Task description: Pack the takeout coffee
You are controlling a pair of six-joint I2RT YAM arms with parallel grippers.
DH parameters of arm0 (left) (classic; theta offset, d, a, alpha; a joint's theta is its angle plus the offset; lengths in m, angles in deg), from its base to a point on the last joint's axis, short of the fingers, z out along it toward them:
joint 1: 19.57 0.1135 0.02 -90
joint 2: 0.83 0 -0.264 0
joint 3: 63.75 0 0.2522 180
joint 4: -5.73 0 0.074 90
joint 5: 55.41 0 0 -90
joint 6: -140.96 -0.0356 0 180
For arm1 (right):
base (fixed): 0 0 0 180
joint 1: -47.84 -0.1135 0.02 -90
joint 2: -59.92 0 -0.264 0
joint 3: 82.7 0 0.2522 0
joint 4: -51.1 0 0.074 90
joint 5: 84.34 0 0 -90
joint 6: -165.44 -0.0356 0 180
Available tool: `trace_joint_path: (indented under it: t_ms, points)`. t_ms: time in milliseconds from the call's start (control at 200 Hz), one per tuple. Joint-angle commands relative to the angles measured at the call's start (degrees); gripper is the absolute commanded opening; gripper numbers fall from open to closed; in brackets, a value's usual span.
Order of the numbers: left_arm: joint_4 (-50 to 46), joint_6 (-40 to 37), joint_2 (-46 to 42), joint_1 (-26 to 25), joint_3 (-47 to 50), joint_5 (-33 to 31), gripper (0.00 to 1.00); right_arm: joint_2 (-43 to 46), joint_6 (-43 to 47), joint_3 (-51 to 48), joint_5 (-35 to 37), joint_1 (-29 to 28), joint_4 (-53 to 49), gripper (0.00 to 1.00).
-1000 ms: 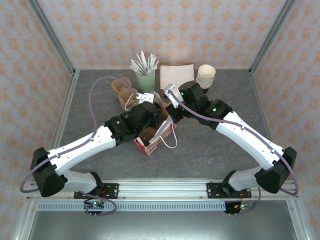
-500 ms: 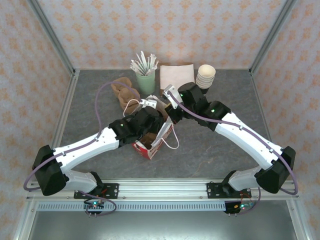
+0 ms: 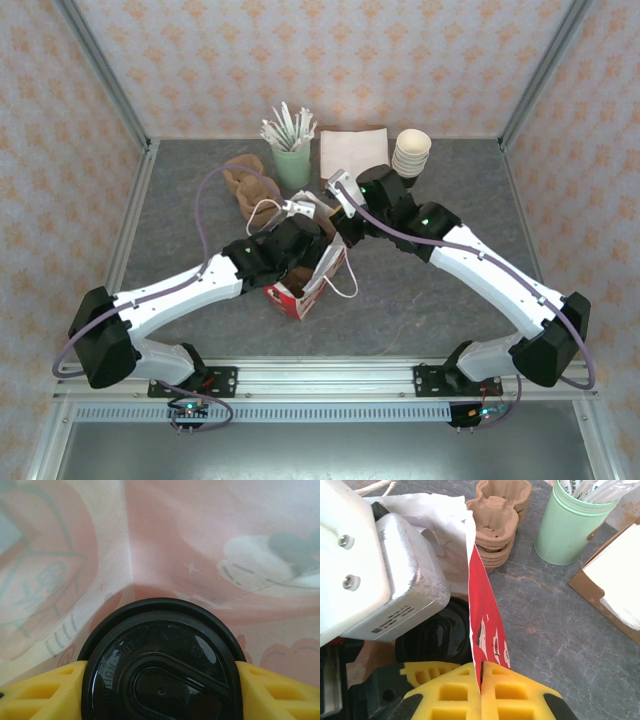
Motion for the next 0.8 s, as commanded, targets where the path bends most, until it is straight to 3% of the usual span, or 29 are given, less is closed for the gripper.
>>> trace_joint_path:
  t_ms: [0, 490, 796]
  points:
    - [1.8, 0.1, 1.0, 1.1, 0.9, -0.9, 0.60, 1.0, -0.8, -0.9, -1.4, 0.1, 1.0, 0.00]
    - [0.8, -1.1, 3.9, 2.5, 0.2, -0.1, 0.59, 1.8, -1.3, -1.9, -0.7, 0.2, 0.4, 0.00]
    - [-4.2, -1.5, 0.2, 2.6, -1.7, -0.4, 0.59, 2.1, -1.0, -1.7, -0.2, 0.9, 0.1, 0.00]
